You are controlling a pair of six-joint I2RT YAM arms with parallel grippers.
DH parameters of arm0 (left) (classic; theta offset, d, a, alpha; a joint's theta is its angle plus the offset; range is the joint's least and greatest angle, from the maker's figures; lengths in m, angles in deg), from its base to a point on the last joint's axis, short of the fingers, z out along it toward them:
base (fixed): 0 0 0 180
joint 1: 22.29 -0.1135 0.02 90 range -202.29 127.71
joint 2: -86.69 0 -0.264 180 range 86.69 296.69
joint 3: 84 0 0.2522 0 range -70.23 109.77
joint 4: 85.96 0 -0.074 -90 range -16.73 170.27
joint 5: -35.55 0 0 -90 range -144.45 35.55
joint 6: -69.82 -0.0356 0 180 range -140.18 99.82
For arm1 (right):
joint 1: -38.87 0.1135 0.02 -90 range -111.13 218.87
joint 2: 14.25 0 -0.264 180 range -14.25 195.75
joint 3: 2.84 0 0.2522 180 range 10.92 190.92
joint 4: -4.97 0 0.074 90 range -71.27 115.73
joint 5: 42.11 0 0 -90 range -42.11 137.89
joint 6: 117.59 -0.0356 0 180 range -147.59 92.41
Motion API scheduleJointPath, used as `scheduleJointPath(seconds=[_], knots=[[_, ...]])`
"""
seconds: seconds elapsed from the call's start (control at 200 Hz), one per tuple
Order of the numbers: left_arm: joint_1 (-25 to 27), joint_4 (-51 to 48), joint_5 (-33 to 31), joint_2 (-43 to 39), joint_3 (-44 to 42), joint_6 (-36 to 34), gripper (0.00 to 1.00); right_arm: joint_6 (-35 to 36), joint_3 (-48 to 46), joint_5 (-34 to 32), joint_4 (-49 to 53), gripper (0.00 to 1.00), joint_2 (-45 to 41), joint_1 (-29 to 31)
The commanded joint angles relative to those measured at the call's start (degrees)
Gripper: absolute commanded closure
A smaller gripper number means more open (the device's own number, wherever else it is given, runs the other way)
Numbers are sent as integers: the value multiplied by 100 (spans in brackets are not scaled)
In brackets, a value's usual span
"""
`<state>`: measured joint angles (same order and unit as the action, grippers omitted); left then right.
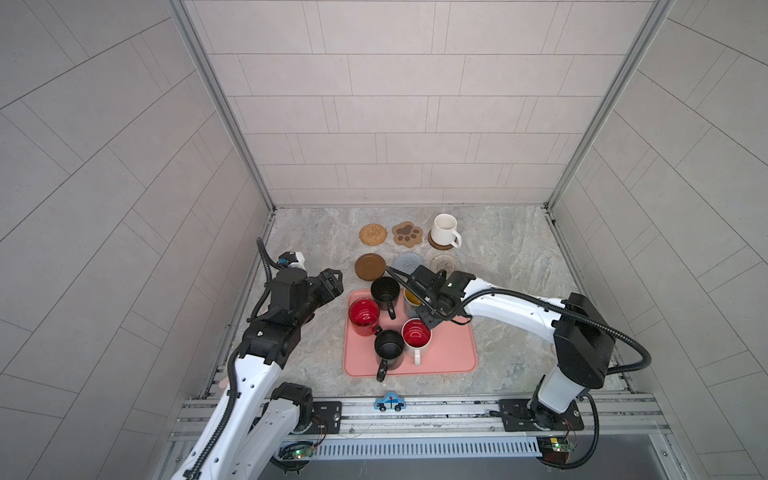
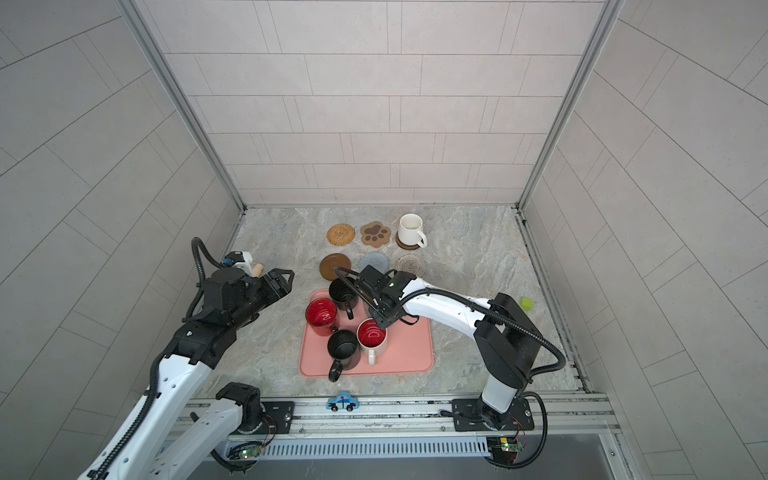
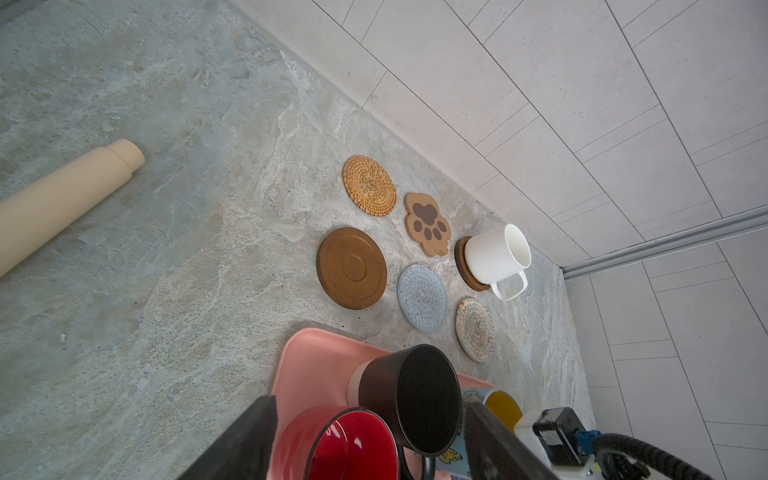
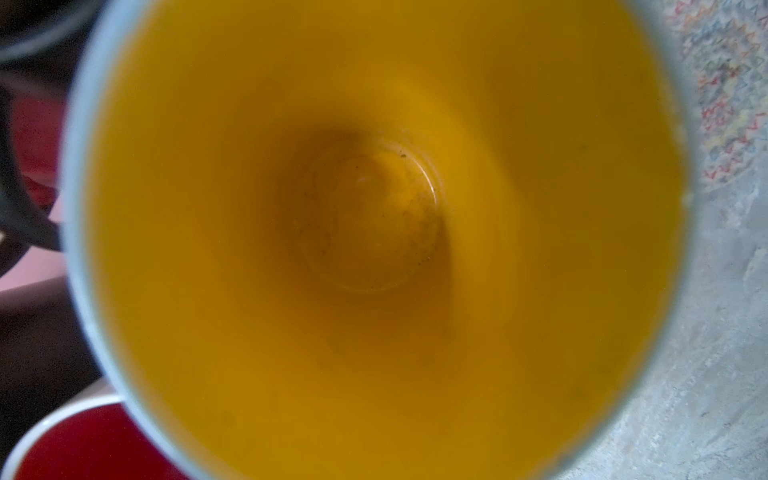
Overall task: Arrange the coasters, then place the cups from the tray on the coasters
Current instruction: 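Lower the right gripper onto the yellow butterfly mug rim and close it, then lift the yellow butterfly mug off the pink tray with the right gripper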
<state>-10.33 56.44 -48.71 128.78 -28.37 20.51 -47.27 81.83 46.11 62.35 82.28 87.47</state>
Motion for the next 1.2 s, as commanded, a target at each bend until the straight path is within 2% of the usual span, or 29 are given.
scheduleJointPath(seconds=[0.0,1.191], knots=[[-28,87,-74,-7,21,54,22,52,133,-225,165,88,-325,-53],[-27,71,-88,-107,-48,54,22,87,179,-348,-34,92,-563,-218]])
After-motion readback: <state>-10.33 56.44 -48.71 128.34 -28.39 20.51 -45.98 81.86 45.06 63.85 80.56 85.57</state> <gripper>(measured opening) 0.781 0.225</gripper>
